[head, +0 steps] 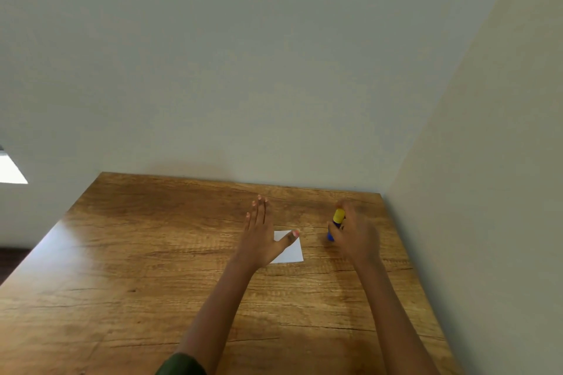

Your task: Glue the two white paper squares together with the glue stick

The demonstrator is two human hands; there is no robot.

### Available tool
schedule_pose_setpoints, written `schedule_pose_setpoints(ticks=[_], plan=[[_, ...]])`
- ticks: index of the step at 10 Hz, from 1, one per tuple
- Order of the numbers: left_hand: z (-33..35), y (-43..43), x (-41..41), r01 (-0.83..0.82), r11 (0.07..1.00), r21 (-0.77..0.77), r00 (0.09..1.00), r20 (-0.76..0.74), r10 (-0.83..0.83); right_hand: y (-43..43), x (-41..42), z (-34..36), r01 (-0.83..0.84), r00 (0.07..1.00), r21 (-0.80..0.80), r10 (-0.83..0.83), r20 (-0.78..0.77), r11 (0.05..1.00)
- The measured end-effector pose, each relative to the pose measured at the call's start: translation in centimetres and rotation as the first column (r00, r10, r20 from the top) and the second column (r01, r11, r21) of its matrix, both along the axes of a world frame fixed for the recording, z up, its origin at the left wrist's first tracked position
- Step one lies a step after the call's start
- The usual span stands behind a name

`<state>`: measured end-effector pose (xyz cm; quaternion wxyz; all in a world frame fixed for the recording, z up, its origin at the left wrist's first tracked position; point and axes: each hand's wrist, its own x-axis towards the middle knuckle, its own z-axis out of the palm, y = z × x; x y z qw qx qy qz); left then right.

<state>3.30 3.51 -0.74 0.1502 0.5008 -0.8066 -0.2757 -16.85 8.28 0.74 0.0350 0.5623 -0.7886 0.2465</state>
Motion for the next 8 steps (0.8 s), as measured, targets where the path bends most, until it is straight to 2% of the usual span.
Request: schedule_pose_setpoints(ticks=[5, 6, 7, 8], plan=[[0.8, -0.2, -0.4, -0.017, 0.999, -0.033, 1.0, -0.002, 0.017, 0.2, 0.2, 0.9, 0.044, 0.998, 0.033, -0.045, 0.048, 0.998], [1.6, -0.7, -0.5, -0.067, 0.995, -0.069, 0.998, 0.0, 0.067, 0.5, 0.7, 3.0, 0.007, 0.993, -0.073, 0.002, 0.116, 0.997], [5.0, -2.7, -1.4, -0.051, 0.986, -0.16, 0.998, -0.052, 0.044, -0.2, 1.6, 6.4, -0.073, 0.986, -0.299, 0.113, 0.121, 0.952], [10.6, -5.3, -2.6, -0.056, 0.925, -0.376, 0.995, -0.101, 0.019, -2.4, 2.4, 10.1, -0.187, 0.981, -0.438, 0.187, -0.042, 0.879]])
